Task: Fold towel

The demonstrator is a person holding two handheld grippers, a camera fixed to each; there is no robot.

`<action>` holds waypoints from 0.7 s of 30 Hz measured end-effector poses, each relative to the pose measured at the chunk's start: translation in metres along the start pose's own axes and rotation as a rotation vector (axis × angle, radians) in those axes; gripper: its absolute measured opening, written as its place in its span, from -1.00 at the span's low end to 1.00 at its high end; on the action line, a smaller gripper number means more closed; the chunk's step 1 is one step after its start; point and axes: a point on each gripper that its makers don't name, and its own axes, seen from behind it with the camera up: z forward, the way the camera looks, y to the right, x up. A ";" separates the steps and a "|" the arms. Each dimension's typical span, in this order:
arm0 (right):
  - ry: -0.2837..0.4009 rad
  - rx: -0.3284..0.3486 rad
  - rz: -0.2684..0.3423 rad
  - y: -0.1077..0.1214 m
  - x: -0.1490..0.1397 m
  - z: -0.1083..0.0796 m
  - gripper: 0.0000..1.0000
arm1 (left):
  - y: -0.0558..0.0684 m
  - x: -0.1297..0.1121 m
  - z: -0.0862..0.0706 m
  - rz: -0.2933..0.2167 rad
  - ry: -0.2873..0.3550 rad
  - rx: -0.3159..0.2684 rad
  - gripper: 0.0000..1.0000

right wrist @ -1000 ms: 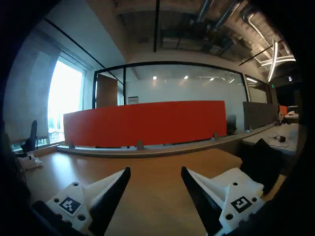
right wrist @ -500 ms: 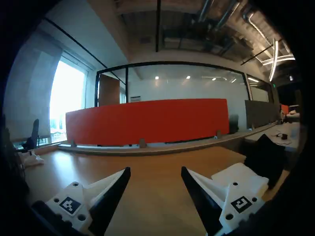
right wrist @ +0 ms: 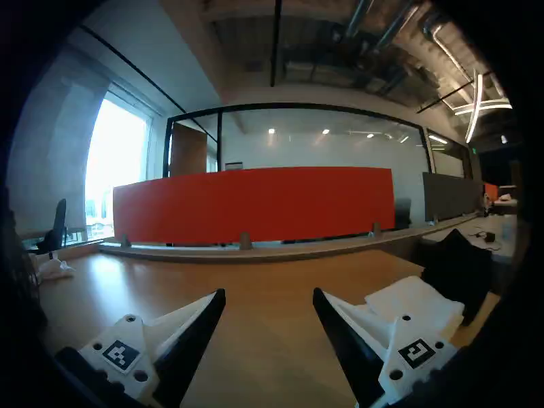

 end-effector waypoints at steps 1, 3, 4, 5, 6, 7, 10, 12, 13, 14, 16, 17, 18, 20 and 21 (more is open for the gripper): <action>-0.001 0.000 -0.002 0.000 -0.001 0.000 0.99 | 0.000 0.000 0.000 0.000 0.000 0.000 0.97; -0.002 0.000 -0.007 0.000 -0.002 0.001 0.99 | 0.000 0.000 0.000 0.000 0.000 0.000 0.96; -0.003 0.001 -0.009 -0.001 -0.002 0.001 0.99 | 0.000 0.000 0.000 0.000 0.000 0.000 0.96; -0.003 0.002 -0.012 -0.001 -0.002 0.001 0.99 | 0.000 0.000 0.000 0.000 0.000 0.000 0.97; -0.003 0.002 -0.015 -0.002 -0.002 0.001 0.99 | 0.000 0.000 0.000 0.000 0.000 0.000 0.97; -0.002 0.002 -0.017 -0.002 -0.002 0.001 0.99 | 0.000 0.000 0.000 0.000 0.000 0.000 0.97; -0.001 0.005 -0.027 -0.004 -0.003 0.001 0.98 | 0.000 0.000 0.000 0.000 0.000 0.000 0.97; 0.000 0.008 -0.035 -0.005 -0.004 0.001 0.99 | 0.000 0.000 0.000 0.000 0.000 0.000 0.97; 0.001 0.010 -0.039 -0.006 -0.003 0.000 0.99 | 0.000 0.000 -0.001 0.000 0.000 0.000 0.97; 0.002 0.012 -0.043 -0.007 -0.003 0.000 0.99 | 0.000 0.000 -0.001 0.000 0.000 0.000 0.97; 0.004 0.012 -0.048 -0.008 -0.003 -0.001 1.00 | 0.000 0.000 -0.001 0.000 0.000 0.000 0.97; 0.004 0.012 -0.051 -0.008 -0.002 -0.002 0.99 | 0.000 0.000 -0.001 0.000 0.000 0.000 0.97; 0.004 0.011 -0.052 -0.008 -0.002 -0.002 0.99 | 0.000 0.000 -0.001 0.000 0.000 0.000 0.97; 0.004 0.011 -0.051 -0.007 -0.002 -0.003 0.99 | 0.000 0.000 -0.001 0.000 0.000 0.000 0.97; 0.005 0.011 -0.051 -0.007 -0.002 -0.003 0.98 | 0.000 0.000 -0.001 0.000 0.000 0.000 0.97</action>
